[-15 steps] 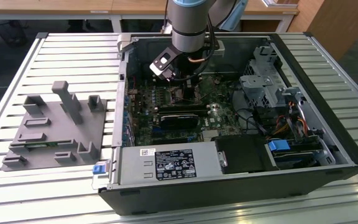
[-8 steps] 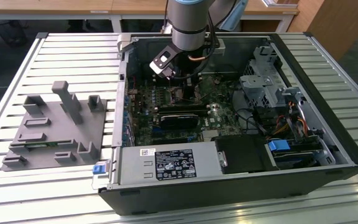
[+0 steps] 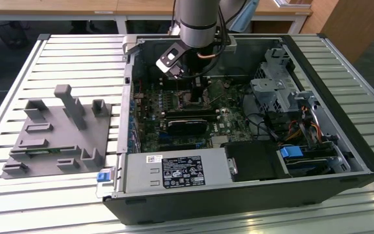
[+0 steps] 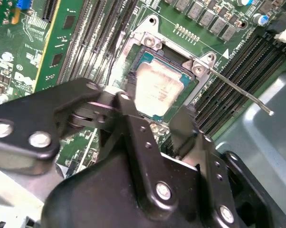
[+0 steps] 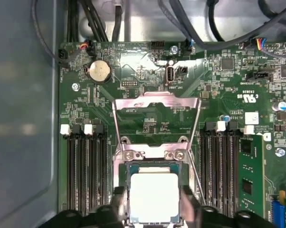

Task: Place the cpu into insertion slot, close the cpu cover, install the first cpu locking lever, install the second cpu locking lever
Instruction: 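Place the cpu into insertion slot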

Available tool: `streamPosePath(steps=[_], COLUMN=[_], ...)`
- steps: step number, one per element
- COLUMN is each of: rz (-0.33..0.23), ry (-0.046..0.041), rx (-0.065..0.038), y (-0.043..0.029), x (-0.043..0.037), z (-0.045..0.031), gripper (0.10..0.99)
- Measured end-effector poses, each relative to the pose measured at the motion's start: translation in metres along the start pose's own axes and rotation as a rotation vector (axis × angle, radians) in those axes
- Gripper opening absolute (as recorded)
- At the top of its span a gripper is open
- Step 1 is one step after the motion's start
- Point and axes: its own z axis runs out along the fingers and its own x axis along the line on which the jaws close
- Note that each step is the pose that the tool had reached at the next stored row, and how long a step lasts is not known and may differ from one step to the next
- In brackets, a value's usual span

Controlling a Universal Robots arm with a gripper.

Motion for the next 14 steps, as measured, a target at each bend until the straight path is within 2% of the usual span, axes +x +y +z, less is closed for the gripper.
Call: streamPosePath(steps=[2, 3, 5, 6, 8, 9, 10, 11, 12, 14], rz=[0.000, 0.000, 0.000, 0.000, 0.000, 0.000, 0.000, 0.000, 0.000, 0.000], ry=[0.0001, 0.0001, 0.0001, 0.0000, 0.0001, 0.0000, 0.0000, -0.0004, -0.0003, 0.0003], rx=[0.000, 0.000, 0.000, 0.000, 0.000, 0.000, 0.000, 0.001, 0.000, 0.000], y=[0.0001, 0.0001, 0.0001, 0.0002, 0.0003, 0.0003, 0.0004, 0.0004, 0.0004, 0.0005], x=[-0.0015, -0.0019, -0.0020, -0.0021, -0.0021, -0.0021, -0.0021, -0.0022, -0.0022, -0.0021], z=[0.0000, 0.0000, -0.0001, -0.0002, -0.0002, -0.0003, -0.0003, -0.0007, -0.0011, -0.0020], gripper=[0.478, 0.478, 0.361, 0.361, 0.243, 0.243, 0.184, 0.184, 0.122, 0.122])
